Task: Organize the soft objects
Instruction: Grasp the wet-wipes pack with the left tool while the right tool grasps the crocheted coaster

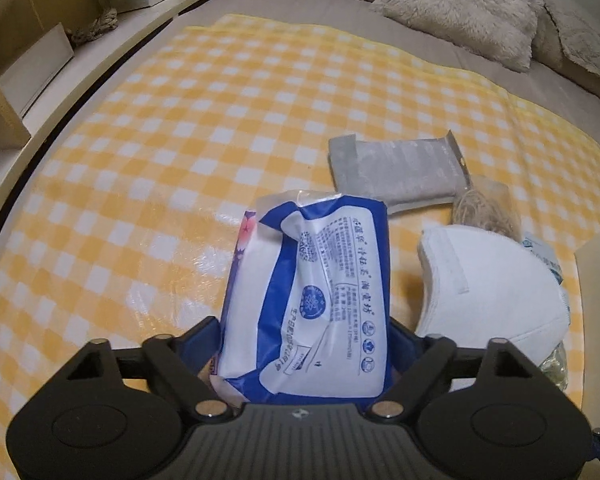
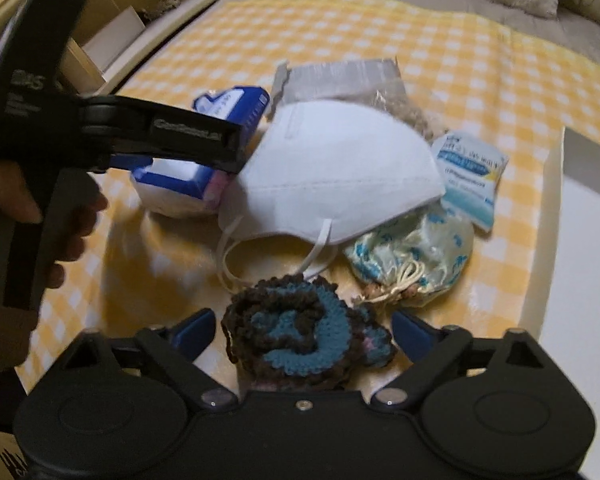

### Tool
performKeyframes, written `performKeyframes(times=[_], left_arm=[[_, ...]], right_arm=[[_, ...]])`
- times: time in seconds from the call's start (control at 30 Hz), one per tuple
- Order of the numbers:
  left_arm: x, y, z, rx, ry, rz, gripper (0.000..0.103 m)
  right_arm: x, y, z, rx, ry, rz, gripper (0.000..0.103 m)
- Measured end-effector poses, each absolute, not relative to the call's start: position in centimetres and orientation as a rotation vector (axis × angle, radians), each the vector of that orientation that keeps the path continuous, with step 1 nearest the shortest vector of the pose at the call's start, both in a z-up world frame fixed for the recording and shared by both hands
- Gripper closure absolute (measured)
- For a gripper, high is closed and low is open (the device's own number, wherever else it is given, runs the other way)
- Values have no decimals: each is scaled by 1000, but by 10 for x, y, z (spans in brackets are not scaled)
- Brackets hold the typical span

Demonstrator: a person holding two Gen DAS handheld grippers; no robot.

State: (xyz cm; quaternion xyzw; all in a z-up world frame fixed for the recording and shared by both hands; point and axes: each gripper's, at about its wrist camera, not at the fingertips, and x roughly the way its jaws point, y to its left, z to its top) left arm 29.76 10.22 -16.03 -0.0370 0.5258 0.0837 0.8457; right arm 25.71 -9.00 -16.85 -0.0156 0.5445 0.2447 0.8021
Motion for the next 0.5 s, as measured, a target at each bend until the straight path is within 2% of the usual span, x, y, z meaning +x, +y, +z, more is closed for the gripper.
performKeyframes(times=[0.17, 0.3, 0.37, 0.5], left_arm=[[295, 109, -159, -75, 1114, 165, 34], [289, 111, -154, -63, 1112, 162, 43], [285, 111, -151, -59, 1107, 159, 50], [275, 112, -142, -66, 1086, 158, 55]], right_arm=[[256, -84, -175, -107, 1192, 553, 31], [253, -81, -172, -122, 1205, 585, 47], [250, -83, -167, -121, 1194, 599, 51], [241, -88, -156, -109, 1175, 616, 56]])
